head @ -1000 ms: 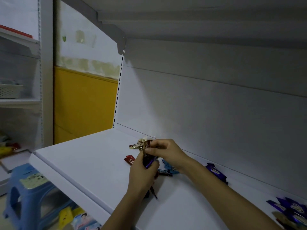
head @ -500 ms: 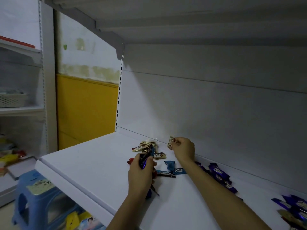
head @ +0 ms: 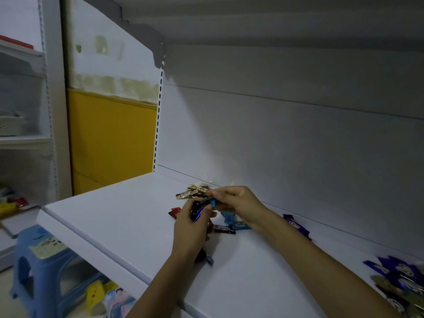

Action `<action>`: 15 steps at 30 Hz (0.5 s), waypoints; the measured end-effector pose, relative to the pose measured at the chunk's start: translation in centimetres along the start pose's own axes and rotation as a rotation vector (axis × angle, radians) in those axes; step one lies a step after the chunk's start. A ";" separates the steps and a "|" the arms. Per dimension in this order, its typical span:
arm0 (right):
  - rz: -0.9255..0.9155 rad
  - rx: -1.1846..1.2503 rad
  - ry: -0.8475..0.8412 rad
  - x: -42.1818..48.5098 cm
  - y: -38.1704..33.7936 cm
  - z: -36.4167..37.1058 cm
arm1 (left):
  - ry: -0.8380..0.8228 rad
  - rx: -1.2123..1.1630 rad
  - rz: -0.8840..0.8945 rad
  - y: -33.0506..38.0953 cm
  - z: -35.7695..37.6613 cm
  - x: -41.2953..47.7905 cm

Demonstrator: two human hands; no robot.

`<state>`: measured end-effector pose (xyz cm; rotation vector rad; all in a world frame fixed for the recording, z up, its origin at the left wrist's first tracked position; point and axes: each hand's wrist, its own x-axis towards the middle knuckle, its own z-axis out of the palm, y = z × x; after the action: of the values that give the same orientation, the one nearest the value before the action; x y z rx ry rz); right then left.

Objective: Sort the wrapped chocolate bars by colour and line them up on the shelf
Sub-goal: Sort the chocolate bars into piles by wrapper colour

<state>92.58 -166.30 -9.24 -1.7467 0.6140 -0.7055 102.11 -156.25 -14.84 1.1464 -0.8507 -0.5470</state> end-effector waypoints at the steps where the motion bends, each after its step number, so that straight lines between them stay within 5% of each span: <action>1: -0.010 -0.023 0.031 -0.4 0.1 -0.1 | -0.007 0.006 0.001 0.0 0.0 -0.1; 6: 0.034 0.088 0.245 -1.6 0.3 -0.7 | -0.008 0.031 -0.039 0.1 0.0 -0.2; 15: -0.020 0.101 0.246 -3.3 0.7 -1.6 | 0.012 0.047 0.020 0.2 -0.2 -0.3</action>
<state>89.11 -165.18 -10.03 -1.5870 0.7152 -0.9586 102.11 -155.83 -14.78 1.1822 -0.8673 -0.5052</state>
